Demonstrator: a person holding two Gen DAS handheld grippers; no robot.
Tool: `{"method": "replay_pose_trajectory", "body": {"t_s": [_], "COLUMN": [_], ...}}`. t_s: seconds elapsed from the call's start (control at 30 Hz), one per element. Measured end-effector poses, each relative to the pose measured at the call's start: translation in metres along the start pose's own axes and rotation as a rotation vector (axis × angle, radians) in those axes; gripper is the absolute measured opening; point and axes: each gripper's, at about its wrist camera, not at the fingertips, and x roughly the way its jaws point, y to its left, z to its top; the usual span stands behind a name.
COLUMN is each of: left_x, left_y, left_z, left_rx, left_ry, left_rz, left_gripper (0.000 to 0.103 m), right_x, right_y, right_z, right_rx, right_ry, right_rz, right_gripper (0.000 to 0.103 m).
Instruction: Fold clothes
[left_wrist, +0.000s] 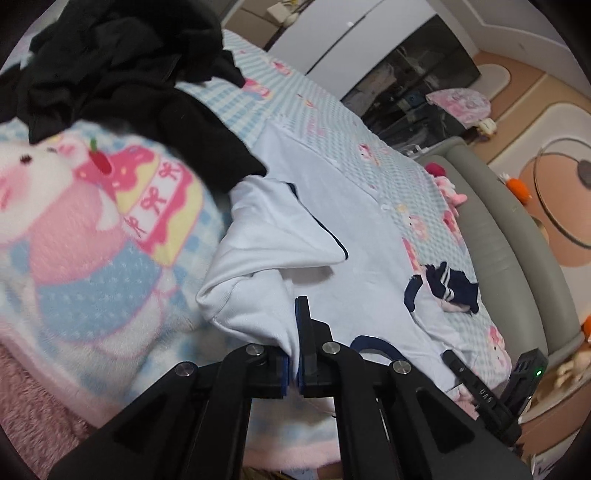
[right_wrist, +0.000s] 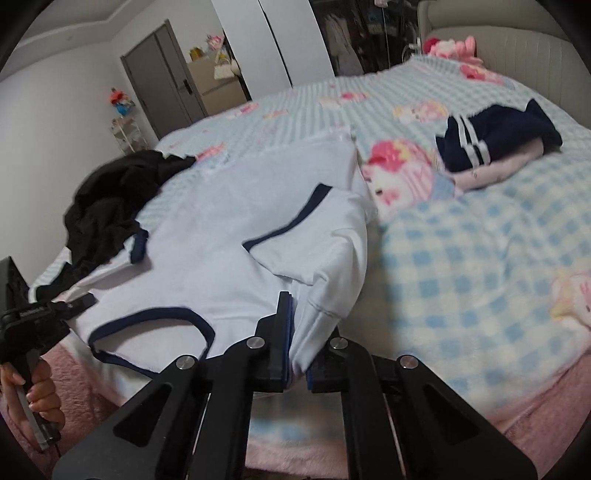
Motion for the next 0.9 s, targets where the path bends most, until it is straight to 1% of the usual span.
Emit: {"method": "replay_pose_trajectory", "body": {"t_s": [0.07, 0.17, 0.27, 0.33, 0.4, 0.47, 0.5, 0.57, 0.6, 0.67, 0.77, 0.83, 0.9], "left_x": [-0.01, -0.02, -0.029, -0.038, -0.044, -0.04, -0.033, -0.02, -0.016, -0.019, -0.024, -0.021, -0.012], "left_y": [-0.003, -0.008, -0.015, -0.018, -0.024, -0.028, -0.028, -0.027, -0.027, -0.031, -0.035, -0.034, -0.041], "left_z": [-0.004, -0.009, -0.016, -0.022, -0.027, -0.032, -0.035, -0.039, -0.039, -0.035, -0.026, -0.015, 0.0], "left_rx": [0.022, 0.041, 0.036, 0.029, 0.064, 0.111, 0.117, 0.1, 0.093, 0.125, 0.152, 0.15, 0.173], "left_ry": [0.007, 0.027, 0.063, 0.093, 0.118, 0.154, 0.176, 0.218, 0.229, 0.209, 0.19, 0.208, 0.228], "left_rz": [-0.003, 0.006, 0.017, 0.005, 0.018, 0.061, 0.071, 0.078, 0.076, 0.072, 0.062, 0.047, 0.045], "left_gripper": [0.003, 0.003, 0.003, 0.003, 0.003, 0.003, 0.003, 0.003, 0.003, 0.003, 0.003, 0.003, 0.003], "right_x": [-0.009, -0.029, -0.046, -0.062, -0.075, -0.07, -0.068, -0.063, -0.054, -0.05, -0.05, -0.048, -0.042], "right_y": [0.004, 0.0, -0.004, -0.004, -0.004, -0.008, -0.01, -0.014, -0.018, -0.021, -0.015, -0.014, -0.014], "right_z": [0.001, -0.007, -0.016, -0.019, -0.023, -0.026, -0.028, -0.031, -0.033, -0.035, -0.033, -0.024, -0.009], "right_rx": [0.014, 0.039, 0.062, 0.08, 0.096, 0.1, 0.103, 0.112, 0.142, 0.172, 0.136, 0.131, 0.135], "right_ry": [-0.014, -0.02, -0.005, -0.001, -0.003, 0.029, 0.046, 0.081, 0.116, 0.133, 0.128, 0.121, 0.118], "right_rz": [0.023, 0.05, 0.064, 0.065, 0.078, 0.062, 0.053, 0.04, 0.053, 0.062, 0.053, 0.07, 0.099], "right_gripper": [0.004, 0.004, 0.004, 0.004, 0.004, 0.004, 0.004, 0.004, 0.004, 0.004, 0.005, 0.005, 0.006]}}
